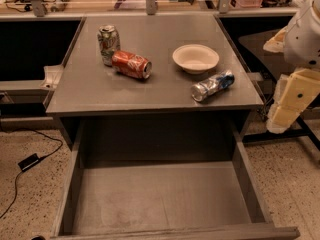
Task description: Place coke can into top drawer
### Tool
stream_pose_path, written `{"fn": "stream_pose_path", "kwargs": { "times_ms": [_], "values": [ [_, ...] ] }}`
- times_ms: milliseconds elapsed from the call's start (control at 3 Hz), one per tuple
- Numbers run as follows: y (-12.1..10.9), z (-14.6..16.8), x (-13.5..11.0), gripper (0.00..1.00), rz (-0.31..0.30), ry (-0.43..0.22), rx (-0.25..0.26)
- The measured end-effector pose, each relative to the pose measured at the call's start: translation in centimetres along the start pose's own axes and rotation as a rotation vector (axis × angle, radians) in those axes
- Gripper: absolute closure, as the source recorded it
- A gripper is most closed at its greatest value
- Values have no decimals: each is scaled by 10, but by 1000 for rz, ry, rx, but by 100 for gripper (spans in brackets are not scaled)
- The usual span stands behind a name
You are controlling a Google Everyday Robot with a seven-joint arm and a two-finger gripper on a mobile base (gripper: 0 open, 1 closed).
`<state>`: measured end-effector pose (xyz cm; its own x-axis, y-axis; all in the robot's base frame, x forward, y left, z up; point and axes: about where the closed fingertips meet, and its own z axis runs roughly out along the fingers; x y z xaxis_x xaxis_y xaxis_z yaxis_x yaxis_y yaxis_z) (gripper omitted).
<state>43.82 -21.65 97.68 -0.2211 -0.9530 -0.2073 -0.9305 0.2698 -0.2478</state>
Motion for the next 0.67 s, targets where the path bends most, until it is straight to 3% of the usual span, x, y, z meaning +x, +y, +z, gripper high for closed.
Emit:
{"fn": "stream_pose_path", "kwargs": {
  "times_ms": [333, 667],
  "values": [
    [0, 0, 0, 0, 0, 0, 0],
    [-21, 19, -44, 0, -27, -26, 3]
  ]
}}
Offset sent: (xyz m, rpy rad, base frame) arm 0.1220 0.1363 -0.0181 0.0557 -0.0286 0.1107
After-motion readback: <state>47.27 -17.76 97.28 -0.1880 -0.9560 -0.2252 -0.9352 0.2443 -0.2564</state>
